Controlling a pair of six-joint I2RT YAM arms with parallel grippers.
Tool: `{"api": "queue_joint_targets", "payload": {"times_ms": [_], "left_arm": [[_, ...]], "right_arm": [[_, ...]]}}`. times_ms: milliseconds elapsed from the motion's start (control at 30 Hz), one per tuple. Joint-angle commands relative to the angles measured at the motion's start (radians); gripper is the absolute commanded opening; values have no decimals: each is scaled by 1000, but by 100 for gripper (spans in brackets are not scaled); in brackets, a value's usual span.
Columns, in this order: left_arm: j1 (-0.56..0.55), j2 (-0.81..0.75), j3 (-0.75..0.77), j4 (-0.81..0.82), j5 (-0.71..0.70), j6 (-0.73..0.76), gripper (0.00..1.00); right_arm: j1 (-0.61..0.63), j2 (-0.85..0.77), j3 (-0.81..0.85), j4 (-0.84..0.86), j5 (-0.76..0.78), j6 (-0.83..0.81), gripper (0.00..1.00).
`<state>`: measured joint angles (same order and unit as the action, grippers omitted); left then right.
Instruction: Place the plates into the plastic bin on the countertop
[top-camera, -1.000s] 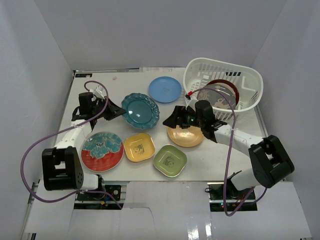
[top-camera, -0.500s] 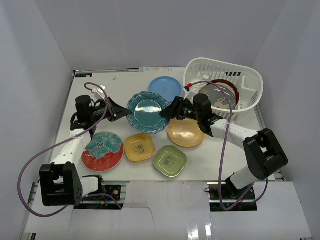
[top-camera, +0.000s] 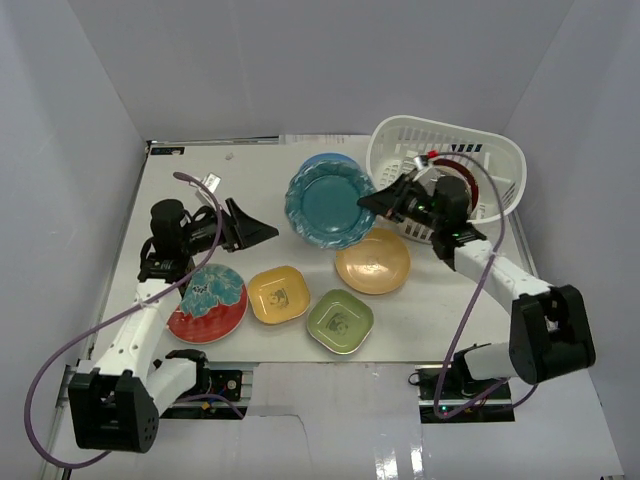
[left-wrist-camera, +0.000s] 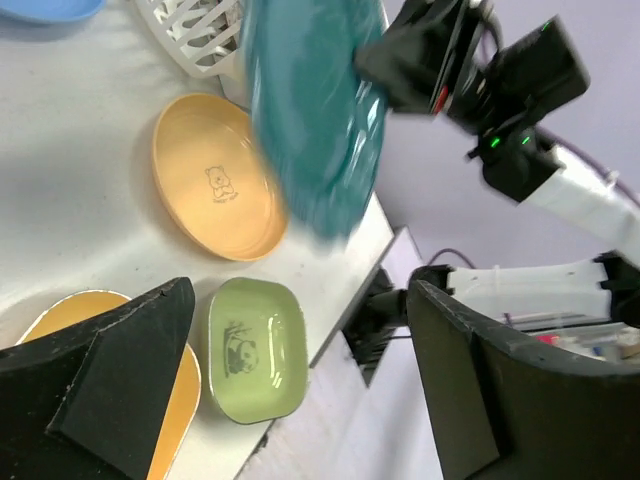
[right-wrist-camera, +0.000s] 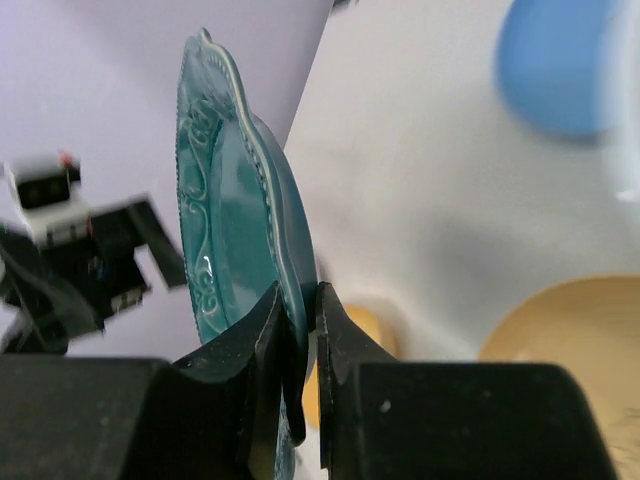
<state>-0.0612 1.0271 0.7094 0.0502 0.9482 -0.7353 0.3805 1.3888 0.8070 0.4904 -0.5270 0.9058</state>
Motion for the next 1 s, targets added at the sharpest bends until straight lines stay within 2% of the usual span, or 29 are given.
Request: {"api": "queue_joint_targets", "payload": {"times_ms": [0, 100, 167, 267, 367, 600, 867, 900, 933, 967], "left_arm": [[-75, -103, 18, -163, -77, 160, 98], [-156, -172, -1, -246, -187, 269, 98], [-192, -196, -19, -265, -255, 327, 98], [-242, -231, -53, -299, -333, 373, 98], [-259, -245, -44, -311, -361, 389, 98], [-270, -251, -44, -317, -365, 392, 98], [-270, -240, -44, -316, -365, 395, 98], [-270, -239, -44, -316, -365, 395, 98], [-270, -237, -44, -316, -367, 396, 98], [-270, -234, -44, -316, -368, 396, 98]], "right_arm": [[-224, -152, 89, 87, 19, 82, 8], [-400, -186, 135, -10, 24, 44, 8], [-459, -175, 173, -154, 88, -22, 8], [-528, -137, 228, -251, 192, -174, 8], [-557, -90, 265, -292, 261, -232, 8], [-589, 56, 291, -331, 265, -285, 8], [-588, 139, 281, -374, 315, -330, 9], [-588, 144, 287, -407, 332, -337, 12], [-585, 142, 291, -420, 347, -349, 30], [-582, 141, 296, -432, 366, -375, 44]]}}
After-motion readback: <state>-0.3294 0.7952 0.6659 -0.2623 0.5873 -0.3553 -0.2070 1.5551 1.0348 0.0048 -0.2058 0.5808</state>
